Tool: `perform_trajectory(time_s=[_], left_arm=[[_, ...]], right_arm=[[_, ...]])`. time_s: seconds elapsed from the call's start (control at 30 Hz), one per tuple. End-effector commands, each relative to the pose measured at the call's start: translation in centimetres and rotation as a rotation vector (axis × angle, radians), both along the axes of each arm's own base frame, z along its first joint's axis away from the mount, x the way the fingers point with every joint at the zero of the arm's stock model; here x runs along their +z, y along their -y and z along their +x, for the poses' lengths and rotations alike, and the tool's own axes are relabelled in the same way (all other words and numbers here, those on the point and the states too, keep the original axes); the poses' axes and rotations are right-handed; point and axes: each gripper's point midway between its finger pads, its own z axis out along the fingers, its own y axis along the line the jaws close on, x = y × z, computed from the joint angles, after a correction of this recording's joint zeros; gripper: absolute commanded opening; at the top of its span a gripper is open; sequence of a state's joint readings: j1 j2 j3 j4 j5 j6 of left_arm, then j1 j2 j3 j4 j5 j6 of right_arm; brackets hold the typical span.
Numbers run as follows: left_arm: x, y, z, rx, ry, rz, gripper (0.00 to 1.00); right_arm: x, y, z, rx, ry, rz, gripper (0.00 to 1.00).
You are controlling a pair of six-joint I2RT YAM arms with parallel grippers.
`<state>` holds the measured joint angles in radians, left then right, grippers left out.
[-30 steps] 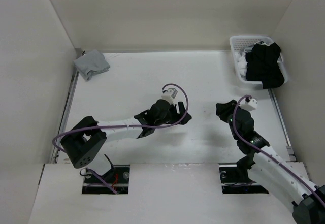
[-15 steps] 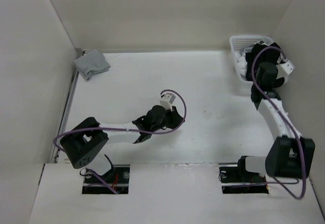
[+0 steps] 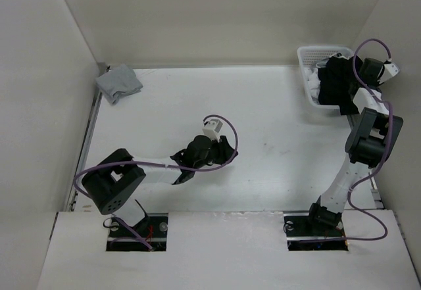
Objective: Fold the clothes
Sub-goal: Grab the tank top from the pile, then move the tank top to the center of the board
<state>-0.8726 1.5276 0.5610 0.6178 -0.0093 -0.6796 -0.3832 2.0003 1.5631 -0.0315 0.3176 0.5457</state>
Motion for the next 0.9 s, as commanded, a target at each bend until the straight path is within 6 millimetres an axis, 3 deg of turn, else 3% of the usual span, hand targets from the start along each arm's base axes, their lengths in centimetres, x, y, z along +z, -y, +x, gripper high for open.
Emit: perform_trajectory(time_s=[0.0, 0.1, 0.2, 0.33, 0.37, 0.43, 0.53, 0.57, 0.63, 0.67, 0.8, 0.87], left_arm=[[1.0, 1.1, 0.4, -0.026, 0.029, -0.047, 0.35], [0.9, 1.1, 0.5, -0.028, 0.025, -0.05, 0.35], [0.5, 1.0, 0.7, -0.019, 0.014, -0.048, 0.35], [0.5, 0.8, 0.9, -0.011, 0.013, -0.048, 0.35], [0.5, 0.8, 1.0, -0.01, 0.013, -0.048, 0.35], [0.7, 0.5, 1.3, 0.003, 0.011, -0.056, 0.35], [1.4, 0.2, 1.6, 0.021, 0.018, -0.071, 0.35], [1.6, 0.1, 1.7, 0.025, 0.019, -0.073, 0.35], [2.6, -0.3, 1.9, 0.037, 0.031, -0.092, 0.33], [3.1, -0.7, 2.1, 0.047, 0.035, -0.103, 0.33], [5.2, -2.9, 3.0, 0.117, 0.046, -0.145, 0.33], [6.4, -5.5, 4.1, 0.198, 0.044, -0.16, 0.33]], right_arm=[[1.4, 0.6, 2.4, 0.082, 0.052, 0.012, 0.44], [1.2, 1.0, 2.7, 0.079, 0.055, 0.006, 0.18], [1.8, 1.2, 2.7, 0.086, 0.076, 0.003, 0.0], [4.9, 0.4, 1.9, 0.096, 0.154, -0.03, 0.0], [7.5, -0.3, 0.9, 0.102, 0.223, -0.055, 0.0], [12.4, -3.4, -0.7, 0.147, 0.33, -0.094, 0.0], [20.6, -10.4, -3.8, 0.257, 0.497, -0.143, 0.0], [22.5, -12.1, -4.6, 0.284, 0.534, -0.151, 0.0], [27.1, -17.3, -6.8, 0.379, 0.622, -0.156, 0.0], [30.3, -21.2, -8.7, 0.456, 0.68, -0.147, 0.0], [35.5, -29.2, -13.1, 0.651, 0.789, -0.107, 0.0], [37.9, -33.2, -16.3, 0.767, 0.853, -0.068, 0.0]])
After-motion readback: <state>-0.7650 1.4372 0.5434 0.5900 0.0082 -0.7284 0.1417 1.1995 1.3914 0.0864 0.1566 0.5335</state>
